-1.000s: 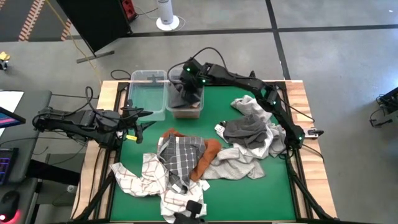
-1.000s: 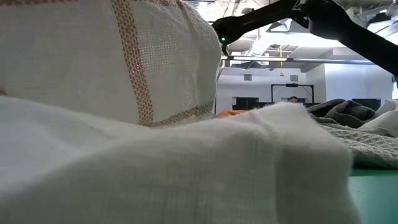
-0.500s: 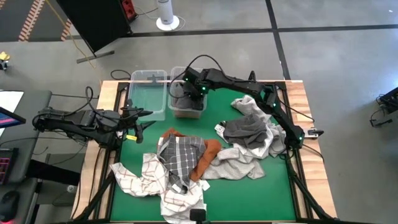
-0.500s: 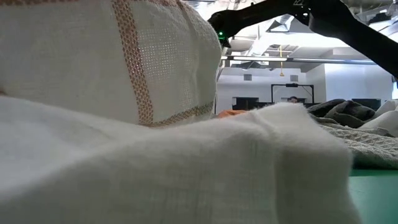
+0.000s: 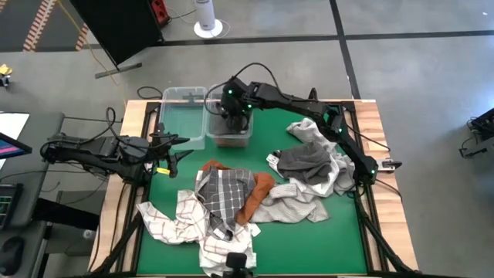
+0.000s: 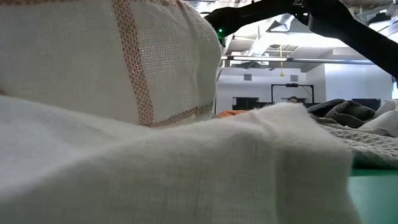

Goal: Sort towels by color in basket
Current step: Put the dark gray towel into the right transparent bin

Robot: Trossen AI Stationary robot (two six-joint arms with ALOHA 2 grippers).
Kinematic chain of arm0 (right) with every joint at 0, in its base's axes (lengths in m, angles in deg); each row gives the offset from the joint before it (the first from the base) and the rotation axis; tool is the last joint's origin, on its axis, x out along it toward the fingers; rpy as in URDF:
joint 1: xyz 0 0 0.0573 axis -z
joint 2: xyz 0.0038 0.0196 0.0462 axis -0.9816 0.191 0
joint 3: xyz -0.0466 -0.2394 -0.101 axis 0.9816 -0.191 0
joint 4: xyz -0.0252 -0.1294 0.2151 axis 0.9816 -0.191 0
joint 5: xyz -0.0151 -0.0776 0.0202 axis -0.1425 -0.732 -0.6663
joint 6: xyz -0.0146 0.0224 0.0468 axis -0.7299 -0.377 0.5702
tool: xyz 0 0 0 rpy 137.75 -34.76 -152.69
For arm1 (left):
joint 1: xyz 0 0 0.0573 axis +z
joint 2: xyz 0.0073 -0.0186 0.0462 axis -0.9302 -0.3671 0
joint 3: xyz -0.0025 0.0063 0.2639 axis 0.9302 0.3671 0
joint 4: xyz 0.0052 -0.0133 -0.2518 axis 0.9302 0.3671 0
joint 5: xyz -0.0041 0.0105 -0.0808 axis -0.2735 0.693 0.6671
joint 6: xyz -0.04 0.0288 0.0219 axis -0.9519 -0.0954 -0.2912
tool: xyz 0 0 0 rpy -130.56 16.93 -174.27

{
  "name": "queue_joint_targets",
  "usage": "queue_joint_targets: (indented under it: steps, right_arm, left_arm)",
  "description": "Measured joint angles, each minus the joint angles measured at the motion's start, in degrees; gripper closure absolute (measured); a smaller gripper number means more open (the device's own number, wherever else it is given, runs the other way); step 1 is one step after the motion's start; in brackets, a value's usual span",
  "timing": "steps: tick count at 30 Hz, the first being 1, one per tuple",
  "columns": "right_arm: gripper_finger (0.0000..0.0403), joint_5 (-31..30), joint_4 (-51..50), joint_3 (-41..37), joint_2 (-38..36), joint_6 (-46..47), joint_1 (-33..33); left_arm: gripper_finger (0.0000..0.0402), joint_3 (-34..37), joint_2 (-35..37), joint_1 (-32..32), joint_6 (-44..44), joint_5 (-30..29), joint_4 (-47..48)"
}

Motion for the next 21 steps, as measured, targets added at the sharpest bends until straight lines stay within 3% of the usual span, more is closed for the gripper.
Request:
queue_joint_targets:
  steps: [5, 12, 21]
  right_arm:
    - [0.0380, 0.10, 3.30, -0.55, 1.11, -0.61, 0.80]
    - [0.0379, 0.07, 1.43, -0.77, 6.40, 1.51, -0.21]
    - [0.0378, -0.54, -2.70, -0.63, 8.02, -0.30, -0.74]
  left_arm:
    - [0.0221, 0.00, 0.00, 0.00, 0.24, 0.00, 0.24]
    - [0.0221, 0.00, 0.02, 0.02, 0.17, 0.00, 0.24]
    - [0.0221, 0.00, 0.00, 0.02, 0.02, 0.04, 0.24]
